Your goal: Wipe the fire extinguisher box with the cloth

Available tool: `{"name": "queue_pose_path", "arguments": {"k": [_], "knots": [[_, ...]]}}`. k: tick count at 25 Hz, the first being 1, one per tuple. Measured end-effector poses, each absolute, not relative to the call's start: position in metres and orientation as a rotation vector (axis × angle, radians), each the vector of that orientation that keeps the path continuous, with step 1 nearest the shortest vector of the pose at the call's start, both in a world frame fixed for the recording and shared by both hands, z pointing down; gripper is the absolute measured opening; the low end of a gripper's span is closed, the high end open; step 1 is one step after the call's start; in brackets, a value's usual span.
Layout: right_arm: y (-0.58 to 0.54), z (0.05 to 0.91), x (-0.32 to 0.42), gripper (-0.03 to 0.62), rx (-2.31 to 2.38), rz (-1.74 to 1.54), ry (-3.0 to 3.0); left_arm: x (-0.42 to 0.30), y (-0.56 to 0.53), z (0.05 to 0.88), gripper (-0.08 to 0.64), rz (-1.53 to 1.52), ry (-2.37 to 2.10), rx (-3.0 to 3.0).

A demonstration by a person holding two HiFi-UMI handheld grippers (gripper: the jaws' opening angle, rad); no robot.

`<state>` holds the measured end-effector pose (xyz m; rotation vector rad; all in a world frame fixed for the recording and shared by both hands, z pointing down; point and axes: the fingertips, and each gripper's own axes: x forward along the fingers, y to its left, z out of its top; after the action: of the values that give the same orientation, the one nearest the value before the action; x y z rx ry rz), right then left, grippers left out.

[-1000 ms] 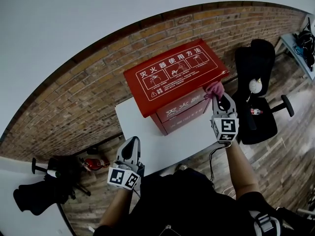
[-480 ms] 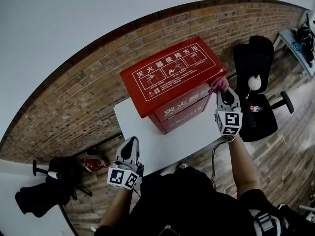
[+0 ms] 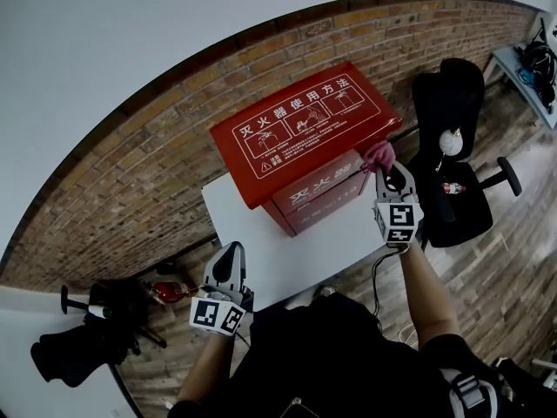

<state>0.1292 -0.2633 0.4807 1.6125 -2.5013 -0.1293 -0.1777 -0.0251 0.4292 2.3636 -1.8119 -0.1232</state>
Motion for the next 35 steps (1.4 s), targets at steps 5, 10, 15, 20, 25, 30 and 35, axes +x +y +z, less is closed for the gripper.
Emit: {"name": "queue_pose_path", "arguments": {"k": [5,10,15,20,25,30,35], "knots": [[-0.267,0.489,0.128,0.069,1.609,-0.137,-2.494,-0.177,-0.024,0.43,0.048,-0.116,-1.805,2.369],[-0.271,0.511,0.131,0.069,1.606,-0.087,-2.472,-0.177,-0.024,0.432,0.048,-0.104,-1.8,2.368],[-0.275,0.534,0.133,0.069,1.605,-0.015,-2.452,-0.178,-0.025,0.432,0.048,-0.099,-1.8,2.368],[-0.276,0.55,0.131,0.069,1.588,0.002,-2.433,-0.179,-0.024,0.434,0.049,-0.088,-1.795,2.367],[-0.278,0.559,0.131,0.069,1.59,0.014,-2.413,-0.182,-0.022,0.435,0.048,-0.087,-1.796,2.364],[-0.274,0.559,0.128,0.069,1.592,0.031,-2.42,-0.184,-0.019,0.435,0.049,-0.09,-1.8,2.362],[-0.265,0.558,0.117,0.069,1.565,0.027,-2.443,-0.185,-0.017,0.435,0.049,-0.096,-1.799,2.361]]}}
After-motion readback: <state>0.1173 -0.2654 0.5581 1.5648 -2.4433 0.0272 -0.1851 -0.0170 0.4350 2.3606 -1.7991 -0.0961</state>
